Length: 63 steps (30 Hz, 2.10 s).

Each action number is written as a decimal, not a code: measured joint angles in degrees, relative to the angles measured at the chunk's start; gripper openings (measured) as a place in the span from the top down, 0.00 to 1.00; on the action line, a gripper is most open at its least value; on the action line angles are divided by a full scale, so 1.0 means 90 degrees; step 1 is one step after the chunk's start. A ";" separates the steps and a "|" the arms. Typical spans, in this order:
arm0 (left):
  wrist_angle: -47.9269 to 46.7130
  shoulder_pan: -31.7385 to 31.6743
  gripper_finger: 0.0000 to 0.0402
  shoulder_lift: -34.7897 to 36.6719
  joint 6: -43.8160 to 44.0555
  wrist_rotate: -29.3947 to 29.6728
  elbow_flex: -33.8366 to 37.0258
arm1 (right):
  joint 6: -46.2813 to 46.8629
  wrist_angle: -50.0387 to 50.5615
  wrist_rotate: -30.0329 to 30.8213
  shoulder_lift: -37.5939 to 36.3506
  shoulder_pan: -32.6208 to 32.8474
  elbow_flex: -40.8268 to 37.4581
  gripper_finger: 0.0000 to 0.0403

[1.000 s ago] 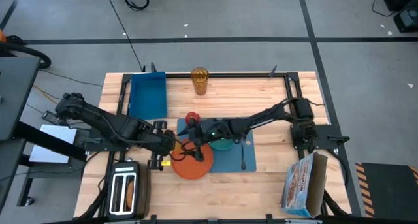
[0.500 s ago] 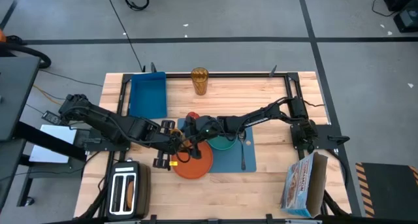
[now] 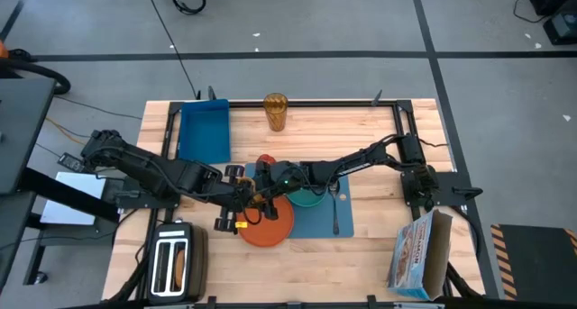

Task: Arrange a breakfast setting
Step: Put the yellow cup of milk on the blue cutting board to the top right of the green bowl

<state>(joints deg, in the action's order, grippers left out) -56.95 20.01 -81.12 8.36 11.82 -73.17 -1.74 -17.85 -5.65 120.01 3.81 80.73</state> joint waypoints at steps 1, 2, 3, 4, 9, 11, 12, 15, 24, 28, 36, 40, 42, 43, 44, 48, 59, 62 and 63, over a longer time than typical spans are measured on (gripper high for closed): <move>0.0000 0.0000 0.94 0.0000 -0.0003 0.0004 0.0000 | 0.0002 0.0000 -0.0002 0.0000 0.0000 0.0000 0.22; 0.0000 0.0000 0.93 0.0000 -0.0005 0.0001 0.0002 | 0.0005 -0.0004 0.0000 0.0000 -0.0002 0.0000 0.22; 0.0005 0.0000 0.92 0.0000 -0.0002 -0.0001 0.0000 | 0.0010 -0.0004 0.0000 0.0000 -0.0002 0.0000 0.22; 0.0016 0.0002 0.90 0.0000 0.0036 0.0001 0.0000 | 0.0007 0.0010 0.0000 0.0000 0.0000 0.0000 0.22; 0.0023 0.0002 0.78 0.0012 0.0333 0.0001 0.0000 | -0.0069 -0.0003 0.0012 0.0000 0.0021 -0.0007 0.22; 0.0027 0.0002 0.71 0.0027 0.0421 0.0001 0.0000 | -0.0090 -0.0025 0.0026 0.0000 0.0024 -0.0007 0.22; 0.0022 0.0002 0.67 0.0027 0.0480 -0.0001 0.0000 | -0.0093 -0.0038 0.0051 0.0000 0.0025 -0.0007 0.22; -0.0076 0.0002 0.58 0.0067 0.0452 -0.0002 0.0000 | -0.0119 -0.0038 0.0199 0.0000 0.0032 -0.0007 0.22; -0.0202 0.0002 0.50 0.0939 0.0665 0.0008 0.0000 | -0.0146 0.0030 0.0199 -0.0026 0.0104 -0.0010 0.22; -0.0071 0.0036 0.50 0.1579 0.0823 0.0107 -0.0001 | -0.0165 0.0115 0.0229 -0.0226 0.0119 -0.0089 0.22; 0.0984 0.0317 0.49 0.2335 0.0383 0.0984 0.0048 | -0.0208 -0.0608 0.0680 -0.1244 0.0053 -0.1178 0.22; 0.1685 0.0245 0.49 0.2158 -0.0240 0.1107 0.0049 | -0.0211 -0.0757 0.0823 -0.1520 0.0075 -0.1500 0.22; 0.2056 0.0139 0.49 0.1895 -0.0645 0.1104 0.0049 | -0.0211 -0.0726 0.0893 -0.1567 0.0119 -0.1557 0.22; 0.2144 0.0086 0.49 0.1764 -0.0823 0.1085 0.0050 | -0.0211 -0.0758 0.0942 -0.1572 0.0140 -0.1557 0.22; 0.2159 0.0053 0.49 0.1629 -0.0974 0.1077 0.0056 | -0.0210 -0.0778 0.1022 -0.1582 0.0163 -0.1555 0.22; 0.2226 -0.0026 0.49 0.1148 -0.1498 0.1053 0.0056 | -0.0049 -0.0776 0.1392 -0.1617 0.0194 -0.1554 0.22; 0.2094 -0.0015 0.49 0.0755 -0.1755 0.1523 0.0056 | 0.0409 -0.0728 0.1872 -0.1948 0.0187 -0.1542 0.21; 0.2103 -0.0027 0.49 0.0759 -0.1840 0.1542 0.0056 | 0.0490 -0.0575 0.1890 -0.1949 0.0187 -0.1542 0.21; 0.2128 -0.0027 0.49 0.0784 -0.1841 0.1553 0.0056 | 0.0540 -0.0533 0.1889 -0.1935 0.0184 -0.1542 0.21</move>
<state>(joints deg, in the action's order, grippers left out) -37.80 19.77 -74.07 -8.21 25.80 -72.66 3.13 -22.65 11.35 102.59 5.47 66.85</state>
